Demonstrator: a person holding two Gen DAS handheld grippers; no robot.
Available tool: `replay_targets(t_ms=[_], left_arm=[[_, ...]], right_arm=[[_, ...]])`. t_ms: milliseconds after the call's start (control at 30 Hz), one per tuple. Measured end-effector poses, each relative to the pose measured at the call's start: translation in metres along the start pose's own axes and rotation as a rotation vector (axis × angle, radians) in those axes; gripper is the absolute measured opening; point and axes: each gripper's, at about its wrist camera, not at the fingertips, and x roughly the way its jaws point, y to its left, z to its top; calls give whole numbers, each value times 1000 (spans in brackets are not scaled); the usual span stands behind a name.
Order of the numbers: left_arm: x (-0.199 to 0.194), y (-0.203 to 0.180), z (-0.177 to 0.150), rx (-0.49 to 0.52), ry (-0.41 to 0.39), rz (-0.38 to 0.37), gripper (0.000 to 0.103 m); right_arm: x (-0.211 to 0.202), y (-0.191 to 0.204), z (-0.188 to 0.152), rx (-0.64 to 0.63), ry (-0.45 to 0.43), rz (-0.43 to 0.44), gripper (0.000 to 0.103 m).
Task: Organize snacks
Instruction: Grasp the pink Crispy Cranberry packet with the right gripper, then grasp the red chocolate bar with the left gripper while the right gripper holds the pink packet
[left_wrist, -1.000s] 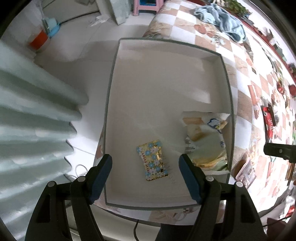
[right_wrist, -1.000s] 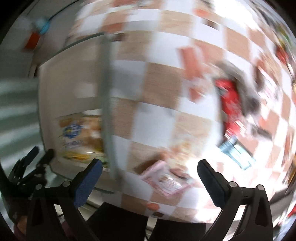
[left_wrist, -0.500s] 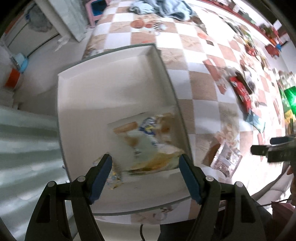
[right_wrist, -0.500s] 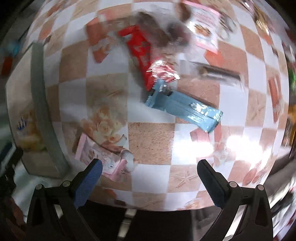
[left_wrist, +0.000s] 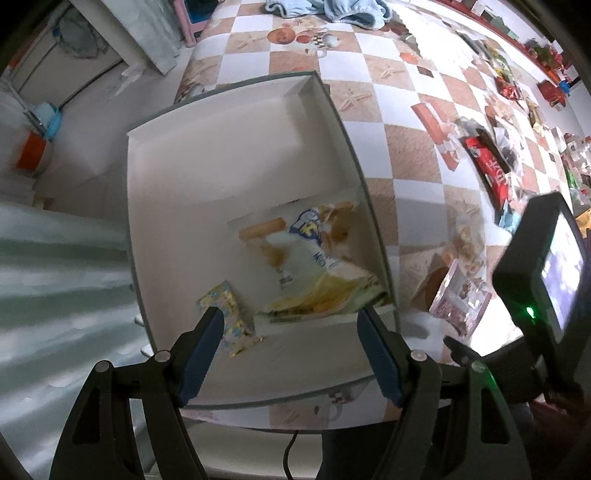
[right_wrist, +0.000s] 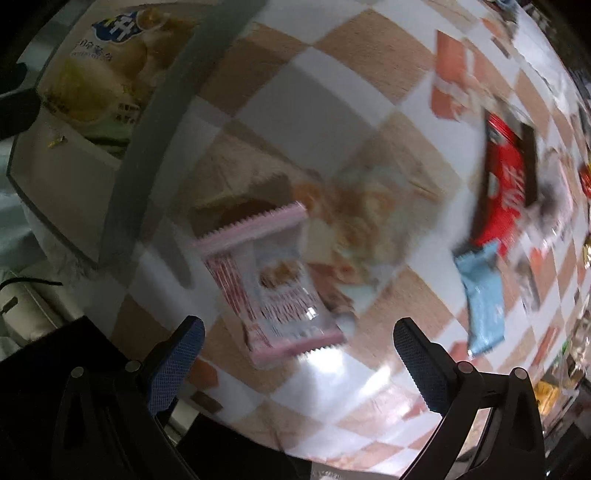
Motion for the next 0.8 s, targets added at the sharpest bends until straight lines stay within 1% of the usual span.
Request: replay_targets(t_ms=[67,100,133,167,233,267,300,333,367,533,633,667,767,800], left_arm=[[-1,-2,-2,7,5,6,78],[-1,-3,-2,11,7,8,78],[-2,-4,-2,19,8,9,78],[-3,-7,-1,25,9,9,78],[-3,-14,2,38,10,3,78],[-3,-17,5,42,11,-1,78],[-3,-21,8,47,12,-9,78],[-3,-28,12,54,13,-19,78],[-3,-33,16,60,13,-28,78],[-5,-71,40,96,10,-90,78],[1,-102,60,103,30,-130,78],[3,-109,64,100,36,-138,78],[19,-139,85,73,58,-155,78],[23,-146,90,64,65,-156,78]], right_arm=[[4,3,4,2,-4,7,103],[8,2,5,10,-3,13,96],[11,3,5,19,0,18,90],[13,1,4,24,3,12,88],[12,-1,7,37,-20,8,78],[10,-4,7,43,-31,7,69],[8,-9,5,53,-44,8,57],[7,-16,2,69,-53,6,51],[6,-22,2,86,-55,3,49],[19,-57,-27,206,-39,8,48],[30,-86,-54,310,-25,23,48],[35,-101,-68,367,-19,31,48],[45,-131,-95,483,-2,37,49],[51,-146,-109,544,8,41,49]])
